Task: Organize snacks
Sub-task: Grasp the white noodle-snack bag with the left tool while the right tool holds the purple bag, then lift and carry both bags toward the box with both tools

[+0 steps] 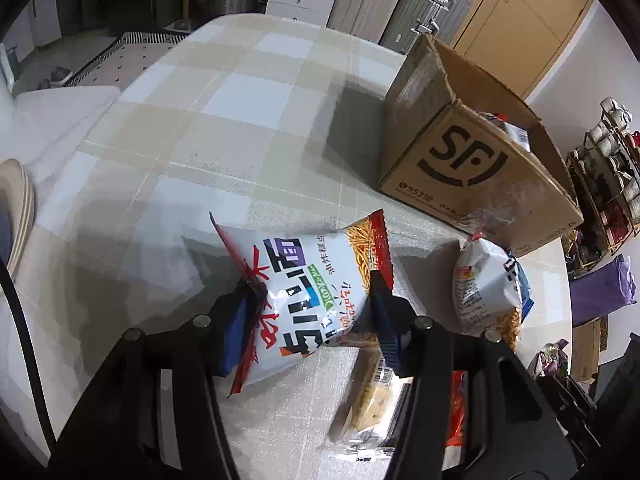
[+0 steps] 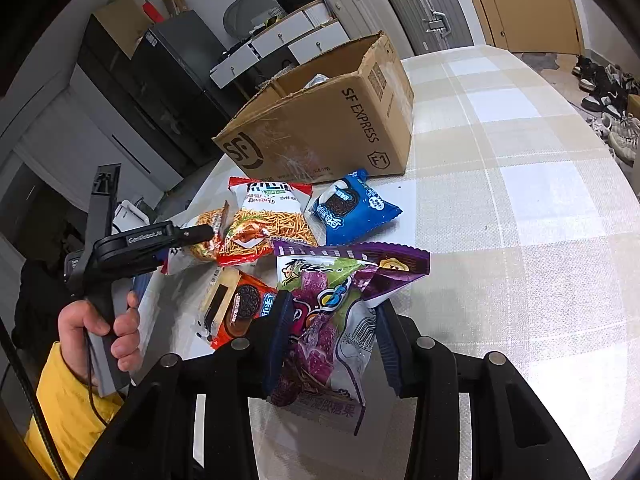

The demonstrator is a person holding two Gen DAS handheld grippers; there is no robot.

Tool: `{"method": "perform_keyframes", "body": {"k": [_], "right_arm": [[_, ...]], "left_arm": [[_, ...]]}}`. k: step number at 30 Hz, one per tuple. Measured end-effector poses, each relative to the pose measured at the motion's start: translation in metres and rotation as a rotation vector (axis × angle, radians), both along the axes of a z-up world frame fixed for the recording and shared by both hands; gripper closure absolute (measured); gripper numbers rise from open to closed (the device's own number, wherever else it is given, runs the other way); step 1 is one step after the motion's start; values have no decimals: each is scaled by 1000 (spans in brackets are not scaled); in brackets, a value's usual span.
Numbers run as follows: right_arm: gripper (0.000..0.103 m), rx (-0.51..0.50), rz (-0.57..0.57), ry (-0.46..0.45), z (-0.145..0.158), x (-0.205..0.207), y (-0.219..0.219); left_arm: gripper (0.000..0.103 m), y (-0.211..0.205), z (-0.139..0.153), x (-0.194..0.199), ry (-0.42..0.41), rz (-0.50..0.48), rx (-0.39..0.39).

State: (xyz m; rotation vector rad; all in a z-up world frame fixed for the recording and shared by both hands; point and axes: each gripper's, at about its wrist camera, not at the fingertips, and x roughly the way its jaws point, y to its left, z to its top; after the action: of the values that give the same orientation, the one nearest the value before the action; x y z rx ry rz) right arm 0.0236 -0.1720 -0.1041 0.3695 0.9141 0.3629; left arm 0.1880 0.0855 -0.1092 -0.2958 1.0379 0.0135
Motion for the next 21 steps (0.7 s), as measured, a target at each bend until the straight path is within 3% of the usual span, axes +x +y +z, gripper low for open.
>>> {"method": "perform_keyframes", "body": {"k": [10, 21], "right_arm": [[63, 8, -3, -36, 7, -1, 4], [63, 22, 14, -89, 19, -9, 16]], "left_arm": [[52, 0, 28, -23, -76, 0, 46], [52, -24, 58, -78, -170, -68, 77]]}}
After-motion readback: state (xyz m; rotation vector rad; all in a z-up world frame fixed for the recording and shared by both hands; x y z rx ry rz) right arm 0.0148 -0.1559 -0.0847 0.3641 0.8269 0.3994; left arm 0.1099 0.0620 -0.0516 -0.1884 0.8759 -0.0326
